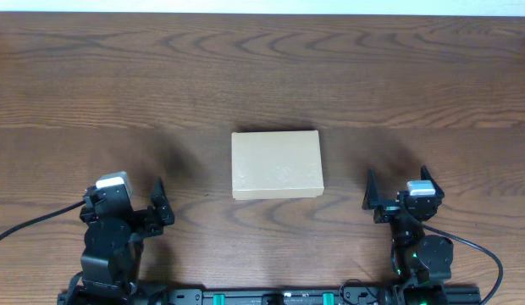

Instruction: Pack container

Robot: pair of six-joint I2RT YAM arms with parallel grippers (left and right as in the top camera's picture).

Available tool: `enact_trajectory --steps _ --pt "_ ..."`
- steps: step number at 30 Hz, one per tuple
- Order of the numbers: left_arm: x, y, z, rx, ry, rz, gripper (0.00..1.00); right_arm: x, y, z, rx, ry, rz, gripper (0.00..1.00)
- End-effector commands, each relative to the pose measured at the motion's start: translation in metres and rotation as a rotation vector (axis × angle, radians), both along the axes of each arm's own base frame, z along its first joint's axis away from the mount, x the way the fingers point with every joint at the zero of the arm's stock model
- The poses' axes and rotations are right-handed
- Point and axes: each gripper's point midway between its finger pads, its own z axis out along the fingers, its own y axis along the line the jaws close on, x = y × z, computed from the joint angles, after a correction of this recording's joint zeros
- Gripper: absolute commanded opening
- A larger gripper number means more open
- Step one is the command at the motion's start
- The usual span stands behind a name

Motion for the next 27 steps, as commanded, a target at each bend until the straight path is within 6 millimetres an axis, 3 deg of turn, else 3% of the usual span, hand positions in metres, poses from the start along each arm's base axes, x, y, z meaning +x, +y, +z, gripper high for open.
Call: enact_trajectory --steps 1,10,13,17,22,27 --pt "-0.001 0.002 0.000 0.005 -0.001 0.014 0.95 0.000 0.000 0.000 -0.009 -0.005 -0.004 0.99" --pt "-0.001 0.002 0.000 0.005 -0.002 0.014 0.95 0.000 0.000 0.000 -0.009 -0.005 -0.004 0.99" --pt "-0.005 0.005 -0.009 0.025 0.039 0.019 0.95 0.000 0.000 0.000 -0.009 -0.005 -0.004 0.99" --pt "-0.021 -0.007 -0.023 -0.012 0.090 -0.062 0.95 0.000 0.000 0.000 -0.009 -0.005 -0.004 0.99" --pt "-0.027 -0.007 -0.024 -0.033 -0.006 -0.069 0.95 0.000 0.000 0.000 -0.009 -0.005 -0.004 0.99" --pt "-0.014 0.002 -0.030 -0.024 -0.103 -0.008 0.95 0.000 0.000 0.000 -0.009 -0.005 -0.004 0.99"
